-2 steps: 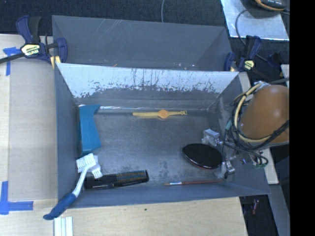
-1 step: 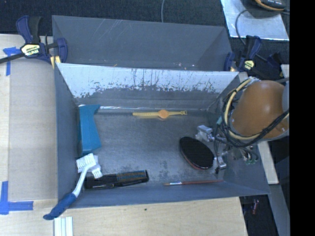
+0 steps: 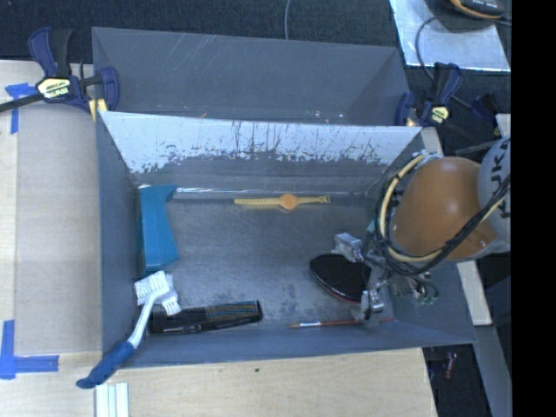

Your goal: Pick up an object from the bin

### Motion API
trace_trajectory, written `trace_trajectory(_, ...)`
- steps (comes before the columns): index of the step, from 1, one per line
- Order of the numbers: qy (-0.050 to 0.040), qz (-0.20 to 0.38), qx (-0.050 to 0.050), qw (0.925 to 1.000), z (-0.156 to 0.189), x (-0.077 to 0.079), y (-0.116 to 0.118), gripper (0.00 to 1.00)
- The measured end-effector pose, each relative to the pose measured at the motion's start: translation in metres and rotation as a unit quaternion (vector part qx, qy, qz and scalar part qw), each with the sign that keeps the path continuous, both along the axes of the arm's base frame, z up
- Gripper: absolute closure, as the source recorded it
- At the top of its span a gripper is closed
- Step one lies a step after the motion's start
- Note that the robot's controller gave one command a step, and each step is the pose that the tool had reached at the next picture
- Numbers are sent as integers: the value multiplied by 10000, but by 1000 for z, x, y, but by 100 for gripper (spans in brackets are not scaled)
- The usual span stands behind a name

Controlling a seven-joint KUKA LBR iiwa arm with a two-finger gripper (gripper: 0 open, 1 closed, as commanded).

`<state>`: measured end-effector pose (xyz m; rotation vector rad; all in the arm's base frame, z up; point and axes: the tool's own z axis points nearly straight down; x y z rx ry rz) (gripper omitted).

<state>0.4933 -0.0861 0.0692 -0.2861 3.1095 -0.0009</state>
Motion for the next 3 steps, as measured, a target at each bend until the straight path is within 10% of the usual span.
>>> trace_trajectory(1, -70, -44, 3, 10000, 0, 10, 2, 100)
trace_trajectory(2, -73, -46, 3, 10000, 1, 10, 2, 0)
trace_trajectory(3, -70, -48, 3, 10000, 0, 10, 2, 100)
